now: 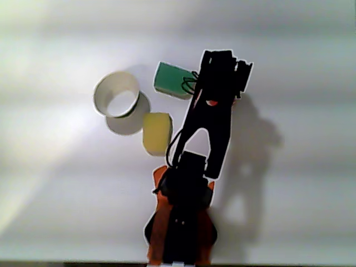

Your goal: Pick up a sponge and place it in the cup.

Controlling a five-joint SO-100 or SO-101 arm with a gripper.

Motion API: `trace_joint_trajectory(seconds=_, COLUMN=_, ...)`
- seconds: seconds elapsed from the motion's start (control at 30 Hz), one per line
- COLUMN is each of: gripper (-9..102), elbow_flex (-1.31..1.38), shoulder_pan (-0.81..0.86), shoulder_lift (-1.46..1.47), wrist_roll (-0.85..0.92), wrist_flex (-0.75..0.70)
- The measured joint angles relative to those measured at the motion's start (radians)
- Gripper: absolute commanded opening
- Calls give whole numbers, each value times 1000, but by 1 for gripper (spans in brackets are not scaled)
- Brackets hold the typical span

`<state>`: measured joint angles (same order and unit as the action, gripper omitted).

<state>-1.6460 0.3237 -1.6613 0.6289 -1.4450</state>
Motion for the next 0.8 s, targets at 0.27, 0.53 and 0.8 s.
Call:
trace_joint_trajectory(seconds=0.27, gripper=6, elbow_flex=-80, shoulder_pan=17, shoulder_lift=15, wrist_roll=-6, wrist_flex=8)
trace_joint_trajectory(seconds=0.53, gripper=17, elbow_flex=104, shoulder_pan=44, shoulder_lift=155, wrist_roll=17, wrist_flex=-11)
trace_joint_trajectory(seconds=0.8, gripper=39, elbow_flex=258, shoulder_pan=28, shoulder_lift=261, wrist_roll=-12, wrist_flex=-2)
